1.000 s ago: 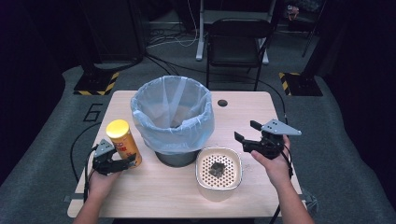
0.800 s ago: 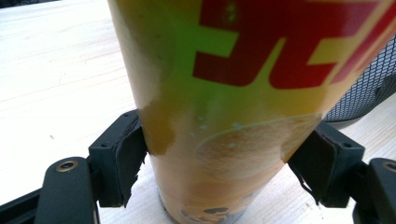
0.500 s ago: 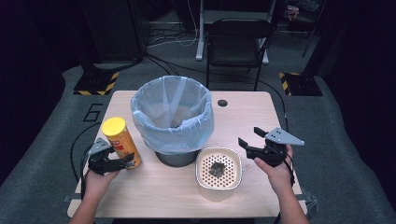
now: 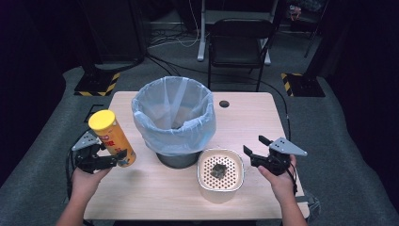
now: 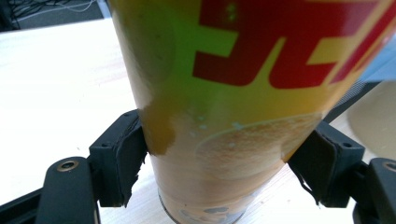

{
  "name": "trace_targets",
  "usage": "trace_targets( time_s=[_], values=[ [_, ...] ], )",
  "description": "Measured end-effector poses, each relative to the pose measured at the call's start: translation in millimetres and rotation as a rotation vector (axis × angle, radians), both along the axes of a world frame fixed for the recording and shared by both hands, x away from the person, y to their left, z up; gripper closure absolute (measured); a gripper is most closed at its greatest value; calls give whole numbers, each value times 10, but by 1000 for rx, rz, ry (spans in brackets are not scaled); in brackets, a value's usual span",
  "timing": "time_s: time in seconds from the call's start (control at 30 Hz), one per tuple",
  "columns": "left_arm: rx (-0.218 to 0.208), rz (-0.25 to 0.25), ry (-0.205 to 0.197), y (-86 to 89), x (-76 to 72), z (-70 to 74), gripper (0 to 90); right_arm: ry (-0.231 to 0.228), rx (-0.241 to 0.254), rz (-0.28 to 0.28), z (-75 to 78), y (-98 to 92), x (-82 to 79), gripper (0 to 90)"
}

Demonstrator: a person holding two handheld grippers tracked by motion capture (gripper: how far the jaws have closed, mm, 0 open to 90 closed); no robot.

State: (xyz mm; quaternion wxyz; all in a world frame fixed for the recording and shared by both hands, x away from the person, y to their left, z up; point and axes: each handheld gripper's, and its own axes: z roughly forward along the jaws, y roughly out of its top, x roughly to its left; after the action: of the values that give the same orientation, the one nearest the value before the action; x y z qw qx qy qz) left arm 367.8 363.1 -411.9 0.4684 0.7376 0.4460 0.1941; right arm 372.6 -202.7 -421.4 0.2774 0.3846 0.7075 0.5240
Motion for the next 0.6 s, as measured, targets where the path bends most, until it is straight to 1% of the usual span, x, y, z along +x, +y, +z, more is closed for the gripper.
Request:
trace_targets(
  time_s=[0.07, 0.17, 0.2, 0.27, 0.3, 0.33, 0.37, 0.4, 0.43, 0.5, 0.53, 0.57, 0.6],
  values=[
    [11, -8, -5, 14, -21, 92, 240, 0, -5, -4, -19, -15, 8, 255],
    [19, -19, -10, 24, -33, 190, 240, 5, -3, -12, -46, -33, 6, 256],
    [10, -18, -11, 20, -35, 213, 240, 8, 0, -14, -53, -37, 4, 256],
    [17, -29, -7, 25, -46, 273, 240, 14, -5, -15, -70, -49, -1, 256],
    [23, -27, -13, 22, -49, 296, 240, 19, 0, -20, -82, -51, -3, 256],
    [26, -27, -9, 23, -58, 326, 240, 22, -5, -16, -98, -56, 0, 256],
    [26, -27, -9, 23, -58, 326, 240, 22, -5, -16, -98, -56, 0, 256],
    [24, -28, -15, 20, -66, 374, 240, 32, -14, -22, -133, -65, -2, 256],
    [26, -29, -12, 22, -70, 402, 240, 37, -19, -15, -142, -71, 0, 256],
    [31, -26, -17, 21, -80, 456, 240, 34, -21, -22, -158, -86, 2, 256],
    [35, -31, -15, 27, -86, 489, 240, 31, -24, -16, -164, -97, 8, 257],
    [35, -32, -16, 33, -92, 521, 241, 35, -21, -24, -169, -100, 6, 258],
    [35, -32, -16, 33, -92, 521, 240, 35, -21, -24, -169, -100, 6, 258]
  ],
)
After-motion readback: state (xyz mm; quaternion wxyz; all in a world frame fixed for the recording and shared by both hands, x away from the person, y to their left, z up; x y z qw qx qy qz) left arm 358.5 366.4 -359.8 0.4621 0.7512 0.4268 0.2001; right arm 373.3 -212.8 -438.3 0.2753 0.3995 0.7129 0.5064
